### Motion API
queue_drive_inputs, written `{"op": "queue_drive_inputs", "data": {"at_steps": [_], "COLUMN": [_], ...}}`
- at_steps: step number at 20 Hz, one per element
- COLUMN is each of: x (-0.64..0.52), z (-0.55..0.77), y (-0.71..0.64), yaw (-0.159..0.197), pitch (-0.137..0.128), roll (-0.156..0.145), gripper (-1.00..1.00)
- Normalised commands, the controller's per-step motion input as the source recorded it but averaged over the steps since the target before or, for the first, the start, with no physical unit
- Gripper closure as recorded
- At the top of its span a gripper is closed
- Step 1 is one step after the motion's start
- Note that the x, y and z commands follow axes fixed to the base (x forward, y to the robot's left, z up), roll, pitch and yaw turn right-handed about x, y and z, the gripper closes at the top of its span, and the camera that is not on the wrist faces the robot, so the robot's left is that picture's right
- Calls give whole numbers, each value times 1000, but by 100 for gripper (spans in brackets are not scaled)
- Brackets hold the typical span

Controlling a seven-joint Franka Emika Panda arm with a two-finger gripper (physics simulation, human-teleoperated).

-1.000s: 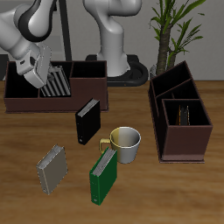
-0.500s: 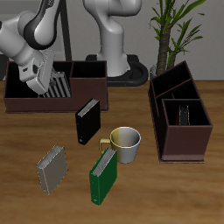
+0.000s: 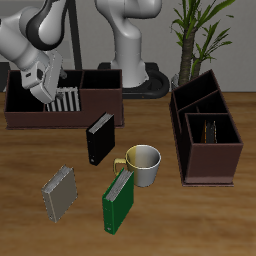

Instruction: Place the orange book into the left desk caddy's right compartment and place the striped book into the back desk caddy's front compartment and place the yellow book into the back desk caddy's back compartment

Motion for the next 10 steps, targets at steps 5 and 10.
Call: {"op": "queue_drive_inputs", "data": {"at_steps": [5,10], "x": [-67,-39], "z": [515,449], "y": [-45,-338], "yaw": [-117,-266], "pitch": [-121,-75], "roll": [-41,-120], "gripper": [-100,-100]}}
